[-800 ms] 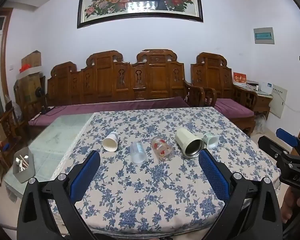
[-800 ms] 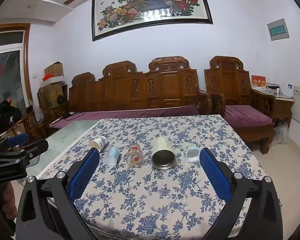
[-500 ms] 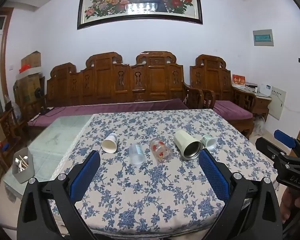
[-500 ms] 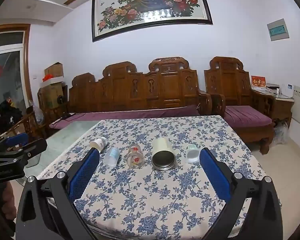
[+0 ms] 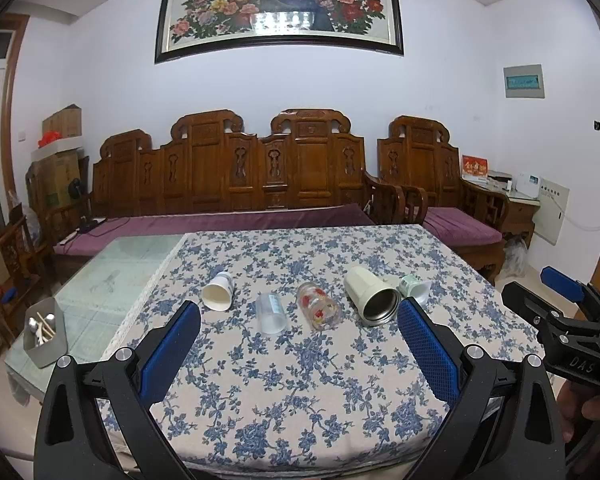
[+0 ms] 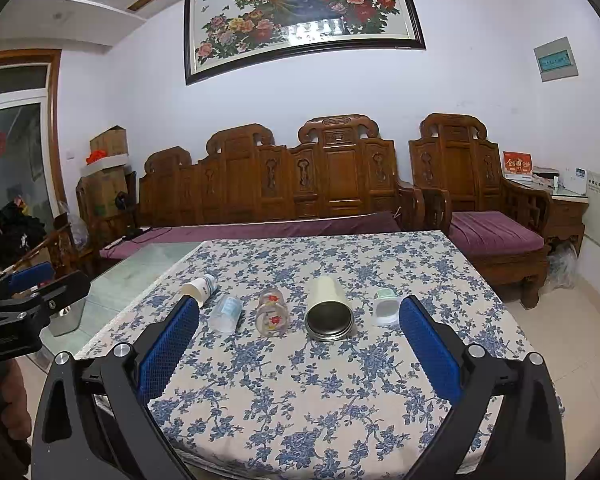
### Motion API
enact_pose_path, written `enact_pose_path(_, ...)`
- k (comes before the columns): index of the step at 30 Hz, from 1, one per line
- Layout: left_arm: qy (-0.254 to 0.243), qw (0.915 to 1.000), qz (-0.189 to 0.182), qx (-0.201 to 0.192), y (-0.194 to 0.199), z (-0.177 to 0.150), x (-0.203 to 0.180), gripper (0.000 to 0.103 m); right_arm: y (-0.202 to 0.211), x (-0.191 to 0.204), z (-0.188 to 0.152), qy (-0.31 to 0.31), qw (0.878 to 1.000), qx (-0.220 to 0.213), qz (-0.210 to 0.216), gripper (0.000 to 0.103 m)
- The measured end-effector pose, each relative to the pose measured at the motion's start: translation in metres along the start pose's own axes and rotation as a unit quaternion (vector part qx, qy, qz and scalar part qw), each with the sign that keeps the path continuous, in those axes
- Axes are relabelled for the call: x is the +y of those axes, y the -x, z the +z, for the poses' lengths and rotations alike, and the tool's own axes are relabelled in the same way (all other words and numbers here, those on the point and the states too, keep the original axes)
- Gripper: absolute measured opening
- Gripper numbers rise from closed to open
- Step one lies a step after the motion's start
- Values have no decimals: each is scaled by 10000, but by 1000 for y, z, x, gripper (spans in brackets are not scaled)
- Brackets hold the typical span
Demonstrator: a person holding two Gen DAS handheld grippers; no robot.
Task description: Flip cup upside down
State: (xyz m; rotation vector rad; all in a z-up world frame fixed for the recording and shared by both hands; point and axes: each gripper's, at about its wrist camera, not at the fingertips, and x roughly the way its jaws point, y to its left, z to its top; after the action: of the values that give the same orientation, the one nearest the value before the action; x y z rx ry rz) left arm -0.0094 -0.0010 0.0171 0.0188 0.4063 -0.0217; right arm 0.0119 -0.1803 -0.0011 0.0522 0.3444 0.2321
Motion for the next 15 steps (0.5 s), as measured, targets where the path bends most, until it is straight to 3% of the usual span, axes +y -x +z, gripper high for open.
enact_pose_path(15,-9,10000,-21,-40,4,4,-3,95,3,7,3,-3,10000,-23,1,101)
